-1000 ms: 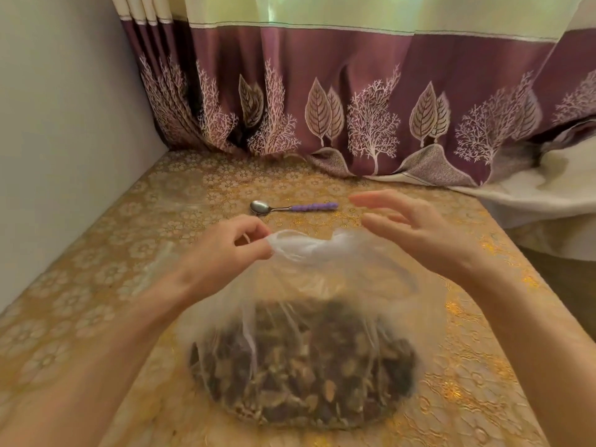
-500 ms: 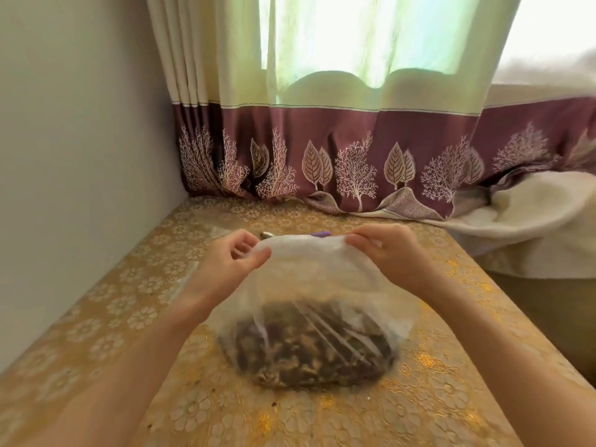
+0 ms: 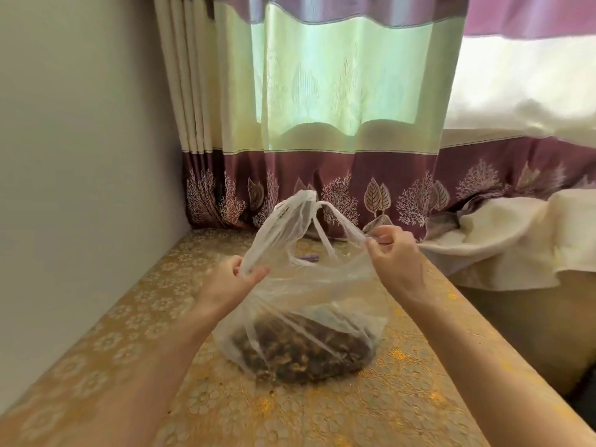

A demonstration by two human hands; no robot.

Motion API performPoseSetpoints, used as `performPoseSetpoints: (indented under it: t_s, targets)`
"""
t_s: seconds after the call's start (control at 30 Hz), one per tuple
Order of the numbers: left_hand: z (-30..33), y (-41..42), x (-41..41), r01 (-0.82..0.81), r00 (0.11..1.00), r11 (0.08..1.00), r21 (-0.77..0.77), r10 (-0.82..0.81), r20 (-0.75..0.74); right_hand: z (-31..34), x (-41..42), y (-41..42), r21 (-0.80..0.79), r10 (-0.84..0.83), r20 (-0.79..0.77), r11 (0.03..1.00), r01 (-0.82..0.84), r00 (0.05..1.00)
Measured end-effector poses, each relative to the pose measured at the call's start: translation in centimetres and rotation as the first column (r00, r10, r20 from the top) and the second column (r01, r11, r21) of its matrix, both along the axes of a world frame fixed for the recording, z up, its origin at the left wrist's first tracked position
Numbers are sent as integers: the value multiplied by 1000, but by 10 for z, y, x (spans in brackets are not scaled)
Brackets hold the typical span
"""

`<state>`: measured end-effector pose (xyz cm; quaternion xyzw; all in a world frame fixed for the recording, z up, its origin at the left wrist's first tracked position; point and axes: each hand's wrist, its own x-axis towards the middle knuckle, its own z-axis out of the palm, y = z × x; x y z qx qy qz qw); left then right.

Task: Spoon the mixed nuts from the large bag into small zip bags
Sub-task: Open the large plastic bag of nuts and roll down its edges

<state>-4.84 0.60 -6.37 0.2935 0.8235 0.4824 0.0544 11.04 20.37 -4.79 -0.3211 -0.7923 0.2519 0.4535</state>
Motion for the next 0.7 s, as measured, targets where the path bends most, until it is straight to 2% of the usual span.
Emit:
performPoseSetpoints:
  t_s: [0.03, 0.1, 0.17, 0.2, 0.23, 0.27, 0.3, 0.33, 0.37, 0.4, 0.47, 0.57, 0.7]
  targets:
    - [2, 1, 2, -70, 994, 997, -14, 68, -88, 0, -1, -8, 105, -18, -100, 994, 28, 995]
    - [6, 3, 6, -202, 942, 979, -32, 185, -278, 1, -6, -26, 349, 139, -193, 935, -65, 971]
    - [9, 5, 12, -190, 916, 981, 40, 192, -353, -2, -16, -45, 547, 389, -44, 780, -304, 920]
    - [10, 6, 14, -160, 923, 984, 80, 177, -342, -6, -24, -52, 566, 470, 94, 700, -435, 878]
    - [12, 7, 15, -133, 945, 983, 125, 164, -284, -11, -33, -57, 532, 510, 234, 646, -548, 828]
    - [16, 7, 15, -115, 979, 972, 205, 146, -145, -17, -40, -59, 477, 514, 340, 627, -615, 788]
    - [20, 4, 13, -112, 993, 943, 313, 93, 77, -23, -46, -58, 423, 509, 394, 639, -643, 765]
    - [26, 0, 11, -129, 949, 900, 415, -9, 314, -28, -49, -53, 376, 509, 397, 669, -641, 764]
    - [29, -6, 7, -150, 857, 853, 500, -140, 496, -31, -49, -47, 345, 495, 382, 707, -617, 780]
    - [32, -12, 3, -171, 753, 808, 564, -261, 604, -33, -48, -39, 342, 455, 374, 742, -576, 808]
    - [29, -24, -4, -237, 596, 723, 649, -419, 685, -32, -40, -22, 381, 351, 372, 787, -486, 859]
    - [18, -34, -7, -345, 483, 624, 701, -523, 703, -32, -28, -4, 418, 211, 423, 817, -396, 881]
    - [-3, -36, -2, -327, 383, 645, 691, -578, 721, -36, -16, 2, 311, 71, 557, 906, -287, 827]
